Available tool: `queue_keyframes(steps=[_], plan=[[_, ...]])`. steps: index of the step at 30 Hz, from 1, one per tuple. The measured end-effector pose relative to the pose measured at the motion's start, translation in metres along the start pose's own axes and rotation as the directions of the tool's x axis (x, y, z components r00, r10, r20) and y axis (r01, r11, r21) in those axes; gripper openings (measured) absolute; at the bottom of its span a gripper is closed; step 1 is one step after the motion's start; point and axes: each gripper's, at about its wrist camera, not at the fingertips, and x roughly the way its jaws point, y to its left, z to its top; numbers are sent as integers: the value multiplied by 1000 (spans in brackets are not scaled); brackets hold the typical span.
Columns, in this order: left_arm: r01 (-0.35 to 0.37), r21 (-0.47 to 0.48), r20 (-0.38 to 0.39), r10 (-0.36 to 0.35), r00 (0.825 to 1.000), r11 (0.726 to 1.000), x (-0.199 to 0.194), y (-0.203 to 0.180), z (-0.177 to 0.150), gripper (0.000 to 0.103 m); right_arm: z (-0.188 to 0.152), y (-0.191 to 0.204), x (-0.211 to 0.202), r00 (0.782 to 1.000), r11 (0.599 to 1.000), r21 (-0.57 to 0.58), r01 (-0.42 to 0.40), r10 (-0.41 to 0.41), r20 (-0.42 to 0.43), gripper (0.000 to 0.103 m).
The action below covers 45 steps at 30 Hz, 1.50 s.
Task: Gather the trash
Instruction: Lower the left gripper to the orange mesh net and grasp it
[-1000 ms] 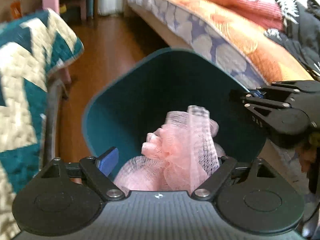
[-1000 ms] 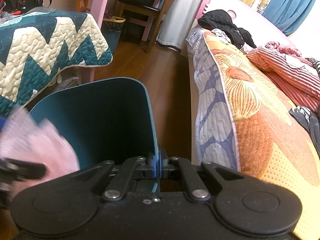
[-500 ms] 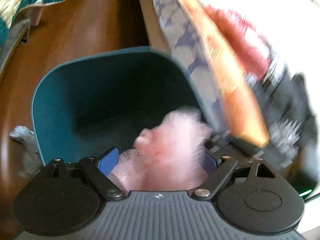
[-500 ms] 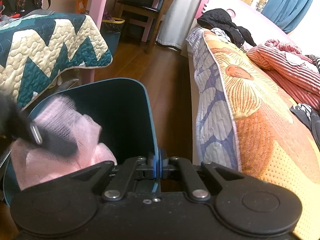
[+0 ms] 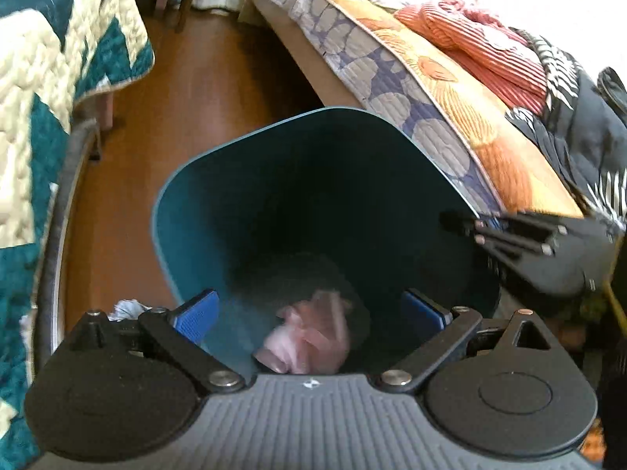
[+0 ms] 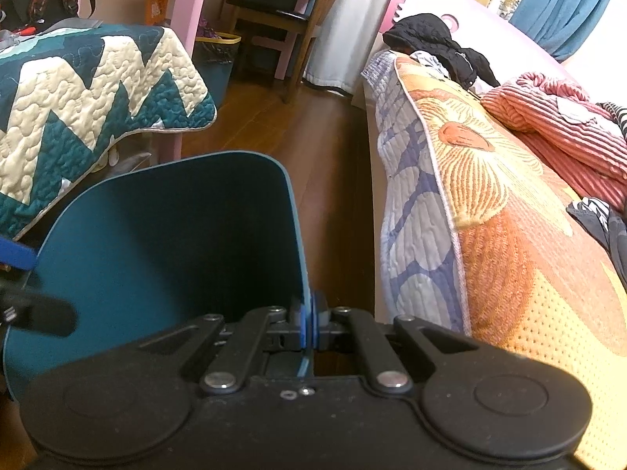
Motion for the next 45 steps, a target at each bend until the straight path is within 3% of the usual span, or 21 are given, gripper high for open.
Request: queue_keyframes(steps=[8, 11, 14, 17, 22, 30, 35, 37, 41, 43, 45], plan=[[-18, 172, -15, 21, 1000, 985, -33, -10, -37, 100, 0, -1, 1, 1000, 1000, 3, 0, 0, -6, 4], [4, 190, -29, 2, 1000, 982, -44, -13, -50, 102, 0, 0, 0, 1000, 1000, -1, -2, 2, -6, 4], [50, 198, -61, -38, 997, 979, -46, -16, -67, 103, 0, -1, 0, 1000, 1000, -5, -7, 7, -8, 4], [30, 255, -134, 4, 991, 967, -29, -21, -92, 103, -1, -1, 0, 1000, 1000, -8, -7, 7, -9, 4], [-15, 367, -251, 114, 961, 930, 16, -21, -139, 103, -3, -3, 1, 1000, 1000, -4, -3, 3, -13, 4], [-133, 384, -354, 278, 893, 914, 92, 32, -191, 103, -8, -6, 0, 1000, 1000, -7, 1, -1, -12, 4], [-159, 361, -432, 316, 844, 919, 134, 62, -201, 102, -10, -9, 1, 1000, 1000, -1, -3, 3, -13, 4], [-147, 344, -459, 302, 836, 927, 144, 69, -205, 102, -10, -10, 2, 1000, 1000, 4, -5, 5, -13, 4], [-143, 345, -481, 306, 821, 928, 158, 79, -214, 87, -10, -12, 3, 1000, 1000, 5, -8, 8, -17, 4], [-147, 343, -468, 304, 830, 928, 157, 81, -214, 84, -10, -12, 2, 1000, 1000, 4, -7, 7, -18, 4], [-166, 346, -456, 320, 831, 923, 156, 82, -212, 74, -10, -10, 1, 1000, 1000, -2, -6, 6, -21, 4]])
